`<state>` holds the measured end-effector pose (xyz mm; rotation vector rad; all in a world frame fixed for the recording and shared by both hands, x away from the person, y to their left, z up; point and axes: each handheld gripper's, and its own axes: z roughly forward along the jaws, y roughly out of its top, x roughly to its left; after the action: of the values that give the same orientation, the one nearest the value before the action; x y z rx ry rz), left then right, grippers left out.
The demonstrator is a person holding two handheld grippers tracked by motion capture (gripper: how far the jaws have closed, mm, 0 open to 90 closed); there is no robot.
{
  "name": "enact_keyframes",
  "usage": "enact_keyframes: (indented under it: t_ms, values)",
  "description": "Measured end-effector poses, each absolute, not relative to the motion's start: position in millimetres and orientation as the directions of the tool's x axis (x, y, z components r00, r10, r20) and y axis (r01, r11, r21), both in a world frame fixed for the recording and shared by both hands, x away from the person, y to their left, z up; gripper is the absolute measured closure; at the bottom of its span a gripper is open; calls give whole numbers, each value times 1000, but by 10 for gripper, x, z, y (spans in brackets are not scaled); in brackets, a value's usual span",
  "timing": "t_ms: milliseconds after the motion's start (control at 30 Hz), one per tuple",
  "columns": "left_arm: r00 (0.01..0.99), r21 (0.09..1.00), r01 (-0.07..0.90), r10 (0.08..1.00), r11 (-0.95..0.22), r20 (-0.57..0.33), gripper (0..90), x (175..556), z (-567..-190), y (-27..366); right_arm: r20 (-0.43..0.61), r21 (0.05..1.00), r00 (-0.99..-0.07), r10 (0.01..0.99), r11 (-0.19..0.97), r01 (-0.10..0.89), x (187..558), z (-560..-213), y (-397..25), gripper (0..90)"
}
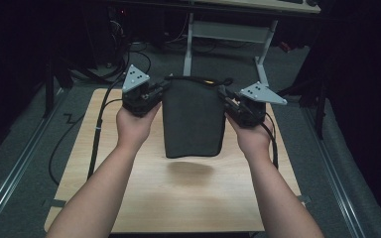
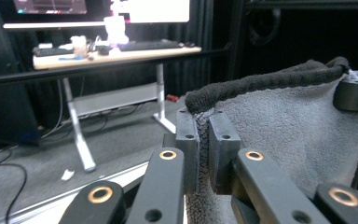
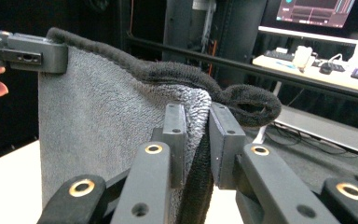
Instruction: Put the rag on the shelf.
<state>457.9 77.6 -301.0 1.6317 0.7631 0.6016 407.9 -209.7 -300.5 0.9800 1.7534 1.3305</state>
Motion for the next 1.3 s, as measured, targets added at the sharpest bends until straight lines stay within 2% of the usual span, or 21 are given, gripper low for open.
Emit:
enact_keyframes:
  t_ms: [233, 300, 633, 967, 1067, 1300]
  values:
    - [644, 972, 187, 765, -140, -14, 841, 4976, -3127, 737, -94, 963, -459, 883, 197, 181, 4485, -3064, -2140, 792]
    - [642, 970, 209, 766, -124, -40, 841, 5064, -3190, 735, -91, 961, -459, 884, 199, 192, 4581, -3096, -2145, 792]
    - [640, 938, 285, 768, -199, -32, 839, 5312, -3597, 678, -60, 934, -461, 885, 213, 287, 4933, -3468, -2206, 792]
    - [663, 910, 366, 741, -194, -108, 846, 5378, -4041, 705, -49, 906, -472, 880, 237, 349, 5009, -3849, -2248, 793]
    - [664, 907, 379, 736, -184, -128, 846, 5370, -4110, 717, -10, 908, -482, 876, 210, 362, 5006, -3903, -2282, 794]
    - [661, 898, 406, 733, -171, -159, 847, 5343, -4191, 752, -7, 903, -491, 871, 217, 372, 4981, -4005, -2285, 793]
